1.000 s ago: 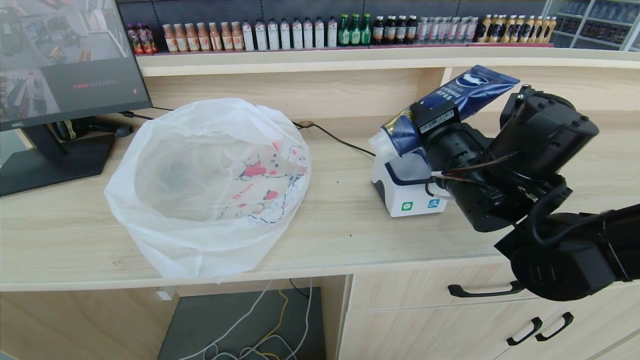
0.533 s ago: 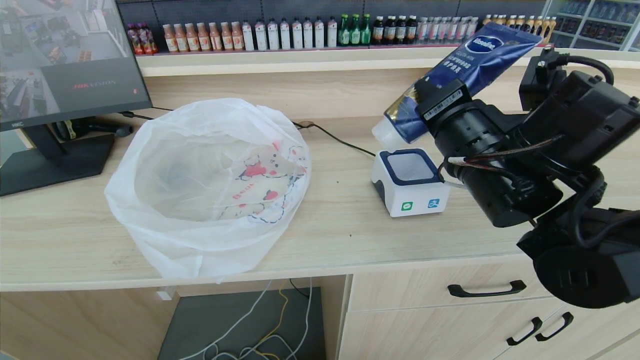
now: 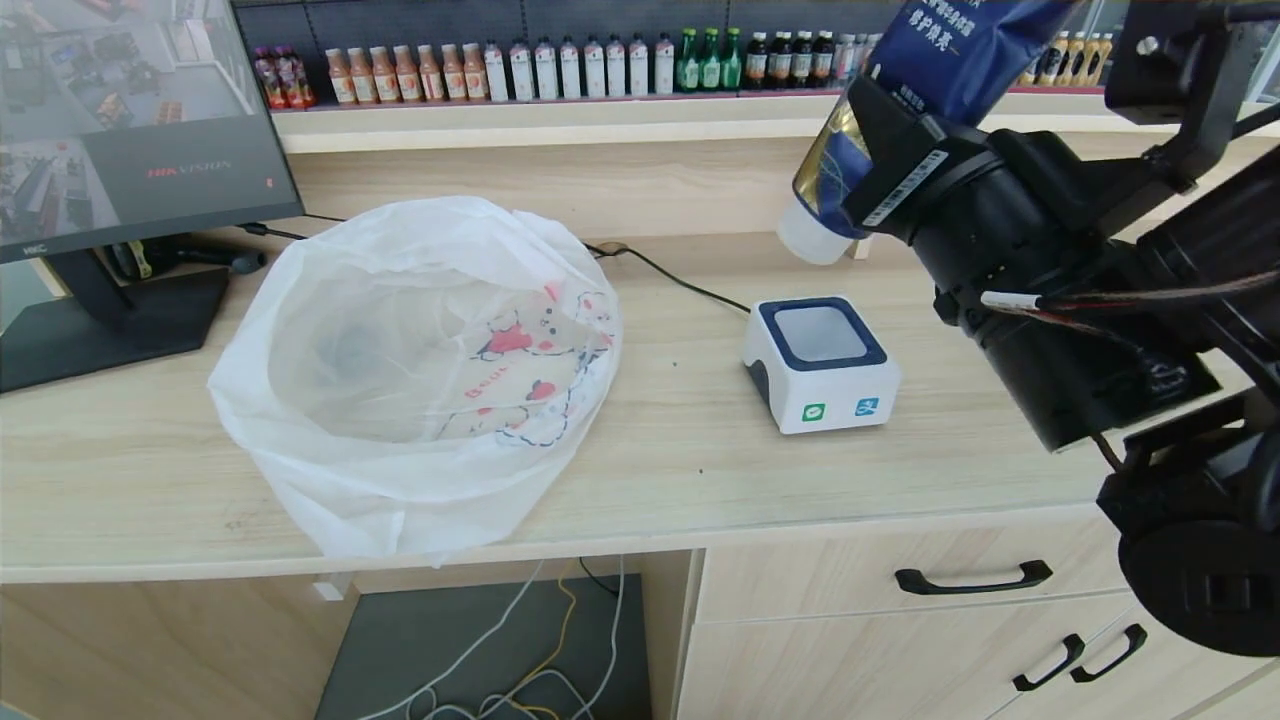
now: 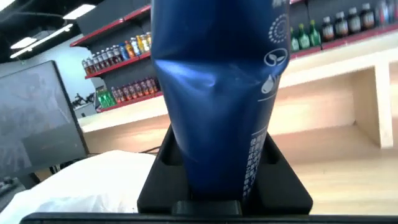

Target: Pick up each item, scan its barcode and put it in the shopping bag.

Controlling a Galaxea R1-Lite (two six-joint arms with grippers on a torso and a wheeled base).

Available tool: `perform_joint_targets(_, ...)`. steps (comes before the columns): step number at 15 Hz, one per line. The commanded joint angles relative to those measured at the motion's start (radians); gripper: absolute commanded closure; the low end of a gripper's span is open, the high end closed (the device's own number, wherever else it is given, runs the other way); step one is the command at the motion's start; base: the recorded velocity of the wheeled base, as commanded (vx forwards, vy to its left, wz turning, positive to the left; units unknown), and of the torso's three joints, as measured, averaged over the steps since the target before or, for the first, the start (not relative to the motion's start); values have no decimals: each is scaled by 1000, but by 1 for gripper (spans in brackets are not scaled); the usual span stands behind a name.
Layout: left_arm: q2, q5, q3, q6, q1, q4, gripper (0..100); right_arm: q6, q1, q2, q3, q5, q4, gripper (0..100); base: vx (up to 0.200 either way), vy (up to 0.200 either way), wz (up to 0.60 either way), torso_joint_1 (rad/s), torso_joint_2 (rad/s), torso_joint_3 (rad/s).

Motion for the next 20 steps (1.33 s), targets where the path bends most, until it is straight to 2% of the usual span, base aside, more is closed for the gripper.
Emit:
perform_joint_targets(1,0,0,0,-1,-1,0,0,-72,1,-6,68,42,-49,100,0,0,0,0,0,0)
perform_joint_targets(5,0,0,0,1,-1,0,0,-141,2,-9,216,60,-177,100,0,0,0,0,0,0)
perform_joint_targets(7,0,0,0,2,-1,0,0,-141,2,2,202,69,-180,100,0,0,0,0,0,0)
perform_joint_targets(9,0,0,0,2,-1,0,0,-125,-2,0,234,145,-179,100,0,0,0,0,0,0)
perform_joint_targets(12,0,0,0,1,-1,0,0,-107,-2,11,243,142,-185,100,0,0,0,0,0,0)
perform_joint_targets(14,0,0,0,1,-1,0,0,-95,-2,35,214,131,-185,100,0,200,0,5,5,2)
perform_joint_targets(17,0,0,0,-2,0,0,0,-45,-19,65,157,57,-185,100,0,200,0,-2,2,2)
perform_joint_targets(20,0,0,0,-4,0,0,0,-42,-30,81,154,54,-185,100,0,200,0,2,4,2)
